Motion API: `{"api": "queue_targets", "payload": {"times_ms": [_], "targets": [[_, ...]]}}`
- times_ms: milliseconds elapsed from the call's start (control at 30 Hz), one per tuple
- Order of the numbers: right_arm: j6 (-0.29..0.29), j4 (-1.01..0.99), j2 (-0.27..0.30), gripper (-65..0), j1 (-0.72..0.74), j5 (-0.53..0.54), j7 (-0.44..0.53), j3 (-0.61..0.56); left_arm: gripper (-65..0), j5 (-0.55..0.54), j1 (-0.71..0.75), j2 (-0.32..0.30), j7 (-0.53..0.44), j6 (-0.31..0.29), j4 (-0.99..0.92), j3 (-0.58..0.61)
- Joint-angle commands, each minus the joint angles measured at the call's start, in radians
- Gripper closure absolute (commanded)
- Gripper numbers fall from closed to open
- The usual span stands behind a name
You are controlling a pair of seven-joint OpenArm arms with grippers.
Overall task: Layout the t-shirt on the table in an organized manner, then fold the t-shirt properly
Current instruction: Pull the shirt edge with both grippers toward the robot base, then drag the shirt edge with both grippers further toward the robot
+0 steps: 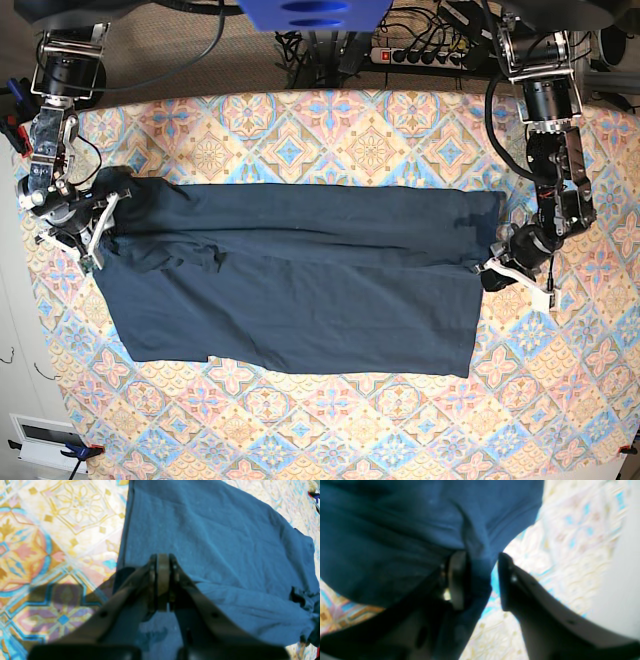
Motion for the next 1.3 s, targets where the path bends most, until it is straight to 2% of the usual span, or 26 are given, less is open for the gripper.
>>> {"api": "queue_targets", "payload": {"times_ms": [0, 133, 200, 367, 467, 533, 667, 800, 967, 1267], "targets": [[-0.003, 0.019, 0.013, -23.8, 0.014, 0.003, 0.02, 0.008, -3.3, -0.013, -0.021, -0.014, -0.019, -0.004, 0.018, -0.008], [-0.003, 0.034, 0.009, -26.4, 0.014, 0.003, 0.043, 0.008, -14.5, -0.014, -0.015, -0.014, -0.017, -0.004, 0.02, -0.008], [-0.003, 0.062, 0.009, -26.8, 0.014, 0.003, 0.049, 0.01, -16.7, -0.019, -0.013, -0.014, -0.017, -0.004, 0.02, -0.014], [-0.005, 0.134, 0.009, -26.8, 0.014, 0.001, 0.083, 0.015, -17.1, -0.042, 0.019, -0.011, -0.008, -0.004, 0.026, -0.092], [-0.005, 0.199, 0.009, -26.8, 0.01, 0.001, 0.086, 0.016, -17.2, -0.154, 0.088, -0.016, 0.001, -0.004, 0.029, -0.151], [-0.005, 0.257, 0.009, -26.6, -0.039, 0.003, 0.083, 0.03, -17.2, -0.231, 0.156, -0.039, 0.044, -0.004, 0.073, -0.192], [-0.005, 0.366, 0.008, -26.6, -0.15, 0.004, 0.08, 0.084, -17.2, -0.304, 0.268, -0.031, 0.06, -0.004, 0.153, -0.206], [-0.005, 0.424, 0.003, -26.5, -0.246, 0.004, 0.08, 0.081, -17.2, -0.303, 0.312, 0.006, 0.06, -0.004, 0.153, -0.207], [-0.003, 0.436, -0.041, -26.4, -0.323, 0.004, 0.083, 0.081, -17.2, -0.303, 0.326, 0.075, 0.06, -0.004, 0.147, -0.212], [-0.003, 0.436, -0.061, -26.4, -0.363, 0.004, 0.083, 0.079, -17.2, -0.306, 0.326, 0.132, 0.06, -0.002, 0.052, -0.212]]}}
